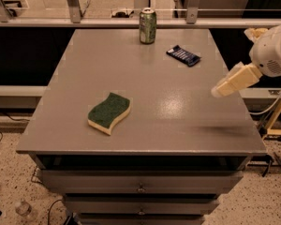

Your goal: Move rxbar blueberry near sponge

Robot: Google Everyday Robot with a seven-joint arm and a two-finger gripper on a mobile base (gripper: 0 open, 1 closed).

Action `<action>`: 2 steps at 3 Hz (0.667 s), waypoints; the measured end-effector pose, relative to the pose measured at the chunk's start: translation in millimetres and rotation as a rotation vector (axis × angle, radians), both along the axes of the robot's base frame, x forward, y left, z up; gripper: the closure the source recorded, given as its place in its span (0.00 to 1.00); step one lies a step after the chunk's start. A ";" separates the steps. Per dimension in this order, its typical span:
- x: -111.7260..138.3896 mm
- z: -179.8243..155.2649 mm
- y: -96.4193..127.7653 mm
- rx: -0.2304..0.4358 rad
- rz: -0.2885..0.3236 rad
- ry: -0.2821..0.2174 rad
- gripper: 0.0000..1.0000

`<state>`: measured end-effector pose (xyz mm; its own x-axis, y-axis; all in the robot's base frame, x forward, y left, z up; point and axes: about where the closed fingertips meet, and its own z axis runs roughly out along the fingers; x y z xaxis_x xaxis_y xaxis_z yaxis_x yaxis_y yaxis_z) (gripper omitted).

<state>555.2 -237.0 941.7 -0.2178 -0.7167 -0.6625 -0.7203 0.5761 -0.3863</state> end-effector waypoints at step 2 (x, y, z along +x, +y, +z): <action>7.1 -6.0 -5.6 0.119 -0.001 -0.059 0.00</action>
Offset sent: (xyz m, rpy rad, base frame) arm 0.0071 -0.0069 -0.0068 0.0995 -0.0511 -0.0036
